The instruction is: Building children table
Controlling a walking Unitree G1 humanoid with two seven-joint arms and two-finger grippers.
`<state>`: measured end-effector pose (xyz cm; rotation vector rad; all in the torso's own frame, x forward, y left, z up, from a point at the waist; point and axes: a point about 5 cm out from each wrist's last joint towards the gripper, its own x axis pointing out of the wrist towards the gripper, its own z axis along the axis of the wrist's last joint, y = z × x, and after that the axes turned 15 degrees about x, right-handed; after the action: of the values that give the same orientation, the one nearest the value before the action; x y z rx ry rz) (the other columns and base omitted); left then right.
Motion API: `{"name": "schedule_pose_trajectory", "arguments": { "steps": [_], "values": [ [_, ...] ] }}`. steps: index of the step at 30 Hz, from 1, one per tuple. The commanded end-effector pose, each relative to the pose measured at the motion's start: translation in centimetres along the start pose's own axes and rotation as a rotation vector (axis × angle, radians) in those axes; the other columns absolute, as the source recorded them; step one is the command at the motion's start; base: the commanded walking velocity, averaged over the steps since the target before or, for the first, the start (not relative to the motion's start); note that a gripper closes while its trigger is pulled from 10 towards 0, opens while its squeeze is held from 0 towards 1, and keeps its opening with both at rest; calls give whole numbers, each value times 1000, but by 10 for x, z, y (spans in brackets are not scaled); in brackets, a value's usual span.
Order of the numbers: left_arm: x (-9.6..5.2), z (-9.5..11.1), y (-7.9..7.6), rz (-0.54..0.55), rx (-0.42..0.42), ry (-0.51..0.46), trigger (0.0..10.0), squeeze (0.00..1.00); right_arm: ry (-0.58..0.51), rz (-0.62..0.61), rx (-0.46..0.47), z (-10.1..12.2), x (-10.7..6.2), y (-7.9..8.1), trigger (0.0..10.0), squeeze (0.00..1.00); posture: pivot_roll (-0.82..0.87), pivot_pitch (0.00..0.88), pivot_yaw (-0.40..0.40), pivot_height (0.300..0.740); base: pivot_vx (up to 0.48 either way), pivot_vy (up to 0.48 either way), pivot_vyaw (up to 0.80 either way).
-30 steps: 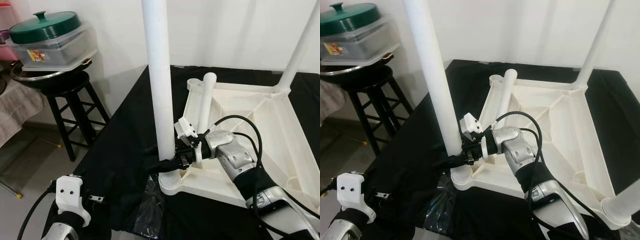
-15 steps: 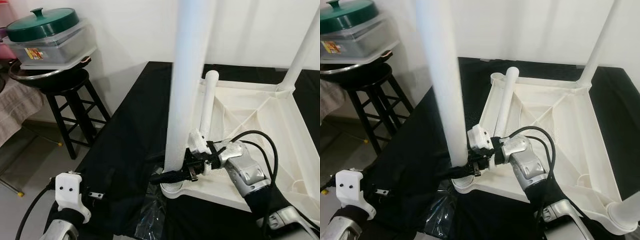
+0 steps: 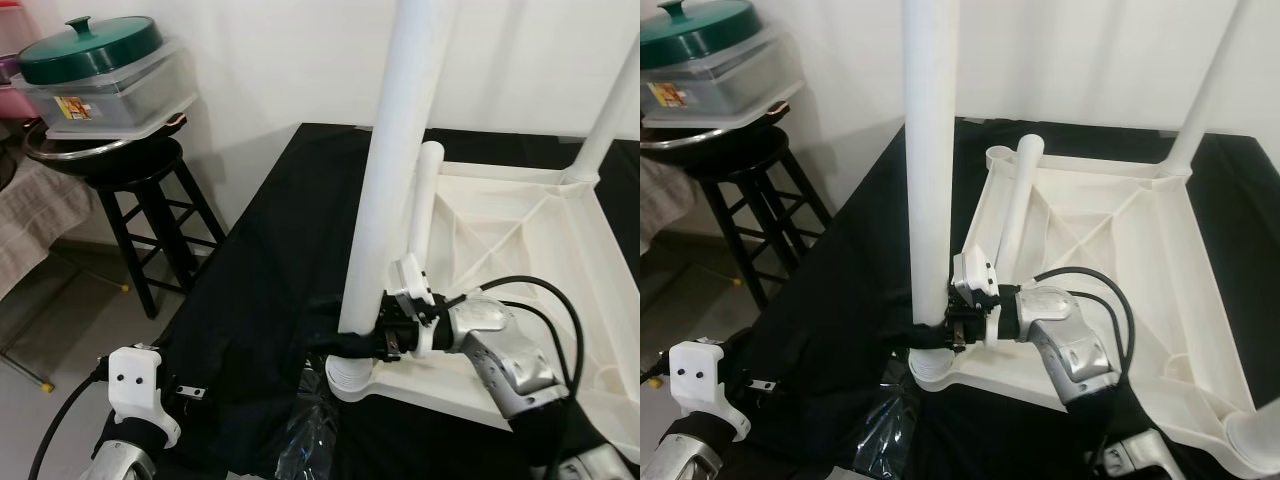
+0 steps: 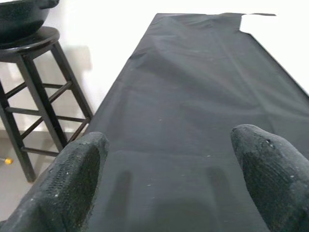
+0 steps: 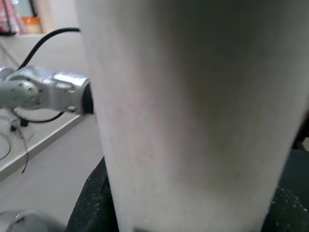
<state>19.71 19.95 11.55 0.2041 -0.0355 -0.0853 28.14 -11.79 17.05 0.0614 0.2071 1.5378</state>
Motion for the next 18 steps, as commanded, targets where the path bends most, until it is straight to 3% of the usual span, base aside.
{"name": "schedule_pose_trajectory", "arguments": {
  "steps": [1, 5, 8, 12, 15, 18],
  "values": [
    [-1, -5, 4, -5, 3, 35, 10000, 0, 224, -21, 170, -40, -15, -3, 10000, 0, 23, 116, 66, 740, 0, 0, 0],
    [-1, -5, 4, -8, 0, 34, 10000, 0, 291, -13, 172, -37, -18, -13, 10000, 0, 26, 116, 64, 740, 0, 0, 0],
    [-4, -4, 4, -5, -2, 34, 10000, 0, 225, 42, 201, -22, -16, -23, 10000, 0, 58, 129, 61, 740, 0, 0, 0],
    [-9, -2, 6, -1, -2, 34, 10000, 0, 162, 138, 206, -8, -14, -25, 10000, 0, 75, 142, 62, 740, 0, 0, 0],
    [-19, 1, 7, -2, -6, 38, 10000, 0, 162, 243, 197, 2, -7, -23, 10000, 0, 108, 165, 68, 740, 0, 0, 0],
    [-23, 2, 8, -4, -6, 42, 10000, 0, 176, 272, 196, 4, -5, -22, 10000, 0, 122, 171, 73, 740, 0, 0, 0]
  ]
}}
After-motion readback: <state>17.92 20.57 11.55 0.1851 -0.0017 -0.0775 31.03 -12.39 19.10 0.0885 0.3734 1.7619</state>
